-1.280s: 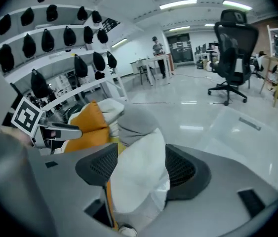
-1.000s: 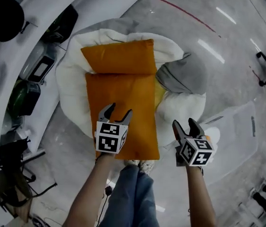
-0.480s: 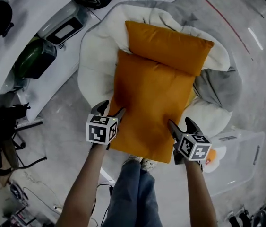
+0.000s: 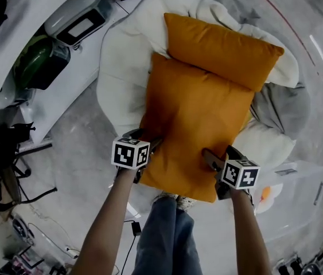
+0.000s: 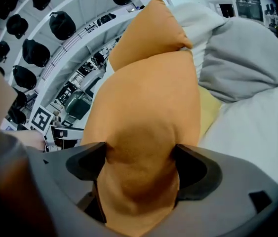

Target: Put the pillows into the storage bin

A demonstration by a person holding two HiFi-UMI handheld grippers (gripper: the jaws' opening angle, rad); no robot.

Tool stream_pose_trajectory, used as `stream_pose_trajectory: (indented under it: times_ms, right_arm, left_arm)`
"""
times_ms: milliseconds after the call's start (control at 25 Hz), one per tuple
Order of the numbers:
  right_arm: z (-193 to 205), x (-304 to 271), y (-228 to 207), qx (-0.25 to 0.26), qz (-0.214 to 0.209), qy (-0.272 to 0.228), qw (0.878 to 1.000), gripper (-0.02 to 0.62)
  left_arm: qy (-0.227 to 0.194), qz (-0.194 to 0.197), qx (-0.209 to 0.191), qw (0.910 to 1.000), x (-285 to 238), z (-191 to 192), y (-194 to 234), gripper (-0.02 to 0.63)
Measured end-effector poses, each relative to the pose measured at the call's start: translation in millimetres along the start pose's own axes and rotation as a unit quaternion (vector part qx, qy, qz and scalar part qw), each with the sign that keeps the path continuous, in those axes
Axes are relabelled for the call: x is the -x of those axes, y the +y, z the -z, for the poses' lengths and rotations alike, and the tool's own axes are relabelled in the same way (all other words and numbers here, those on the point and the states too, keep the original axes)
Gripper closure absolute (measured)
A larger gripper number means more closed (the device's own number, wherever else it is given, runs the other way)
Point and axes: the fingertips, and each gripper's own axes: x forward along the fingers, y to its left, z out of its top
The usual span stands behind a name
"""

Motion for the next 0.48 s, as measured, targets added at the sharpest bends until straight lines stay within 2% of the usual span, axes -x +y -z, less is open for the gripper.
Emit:
stream_pose_trajectory:
  times_ms: [200,480]
  right_arm:
    - [-1,-9,4,0.005,-0.005,0.005,1.0,0.224]
    - [-6,5,15,0.025,0.007,0.003,1.0,0.389]
  left_arm:
    - [0.007,0.018,0.008,0.9998,-12,-1,-4,0.336]
    - [-0.002,0.035,0.0,0.9994,10,-5,-17,0.494]
